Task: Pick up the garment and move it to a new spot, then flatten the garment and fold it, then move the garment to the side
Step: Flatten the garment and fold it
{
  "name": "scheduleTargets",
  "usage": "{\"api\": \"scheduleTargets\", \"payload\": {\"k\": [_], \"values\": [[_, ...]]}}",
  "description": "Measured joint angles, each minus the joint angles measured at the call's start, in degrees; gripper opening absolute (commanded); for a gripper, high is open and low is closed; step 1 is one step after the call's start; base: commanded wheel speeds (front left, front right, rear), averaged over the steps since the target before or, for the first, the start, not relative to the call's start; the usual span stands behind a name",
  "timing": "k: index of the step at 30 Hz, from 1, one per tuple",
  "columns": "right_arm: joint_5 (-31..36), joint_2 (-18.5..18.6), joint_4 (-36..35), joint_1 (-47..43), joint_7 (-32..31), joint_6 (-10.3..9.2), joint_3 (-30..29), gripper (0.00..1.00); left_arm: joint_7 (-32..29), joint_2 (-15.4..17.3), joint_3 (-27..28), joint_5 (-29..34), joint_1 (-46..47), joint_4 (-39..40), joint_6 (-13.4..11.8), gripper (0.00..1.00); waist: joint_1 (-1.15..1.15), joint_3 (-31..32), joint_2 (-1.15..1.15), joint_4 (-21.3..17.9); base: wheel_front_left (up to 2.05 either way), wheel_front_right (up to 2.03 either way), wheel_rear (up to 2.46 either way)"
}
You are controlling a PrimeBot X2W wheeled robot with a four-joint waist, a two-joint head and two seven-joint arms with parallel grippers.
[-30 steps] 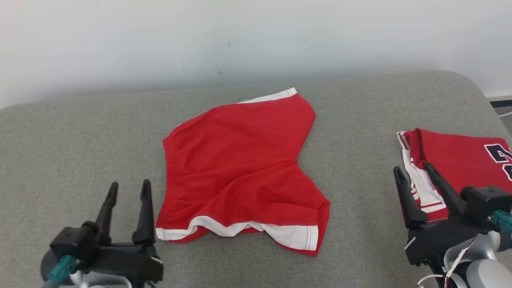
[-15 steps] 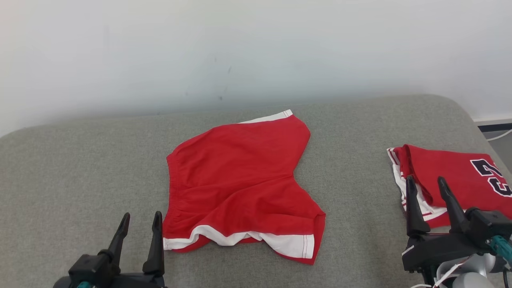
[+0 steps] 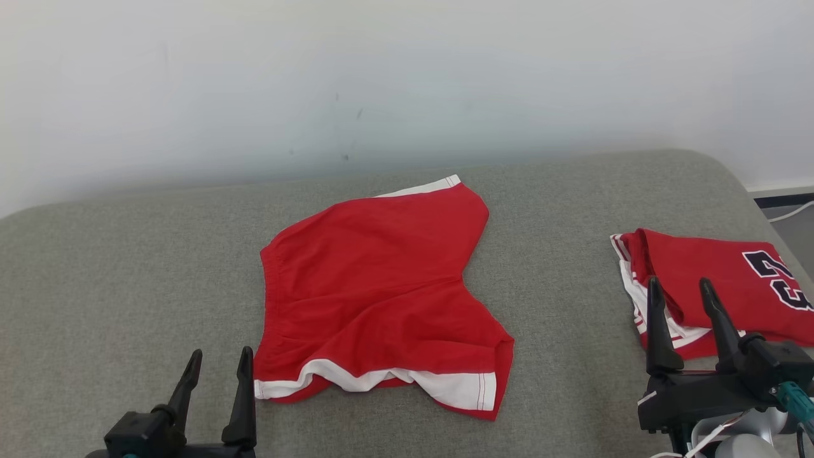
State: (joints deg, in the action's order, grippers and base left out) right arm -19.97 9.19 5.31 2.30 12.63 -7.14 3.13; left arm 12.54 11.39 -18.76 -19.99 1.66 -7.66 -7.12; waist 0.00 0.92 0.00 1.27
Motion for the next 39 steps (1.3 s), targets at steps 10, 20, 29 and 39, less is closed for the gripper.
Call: {"api": "scheduleTargets", "payload": {"k": [10, 20, 29, 39], "values": [[0.4, -0.3, 0.0, -0.2, 0.5, 0.0, -0.4, 1.0, -3.1, 0.0, -0.7, 0.4, 0.4, -0.5, 0.1, 1.0, 0.0, -1.0, 0.0, 0.1, 0.0, 0.0, 0.0], [0.7, -0.6, -0.6, 1.0, 0.8, 0.0, 0.1, 1.0, -12.8, 2.0, -2.0, -1.5, 8.6, -15.6, 4.8, 1.0, 0.01, -2.6, 0.0, 0.7, 0.0, 0.0, 0.0], [1.0, -0.5, -1.1, 2.3, 1.0, 0.14, 1.0, 1.0, -18.7, 2.0, -3.8, -2.3, 14.0, -24.6, 7.8, 1.0, 0.01, -4.4, 0.0, 0.2, 0.0, 0.0, 0.0], [1.0, -0.5, -1.1, 2.9, 1.1, 0.43, 1.0, 1.0, -20.1, -0.5, -5.4, -2.7, 16.9, -28.5, 10.8, 1.0, 0.01, -5.7, 0.0, -0.6, 0.0, 0.0, 0.0]]}}
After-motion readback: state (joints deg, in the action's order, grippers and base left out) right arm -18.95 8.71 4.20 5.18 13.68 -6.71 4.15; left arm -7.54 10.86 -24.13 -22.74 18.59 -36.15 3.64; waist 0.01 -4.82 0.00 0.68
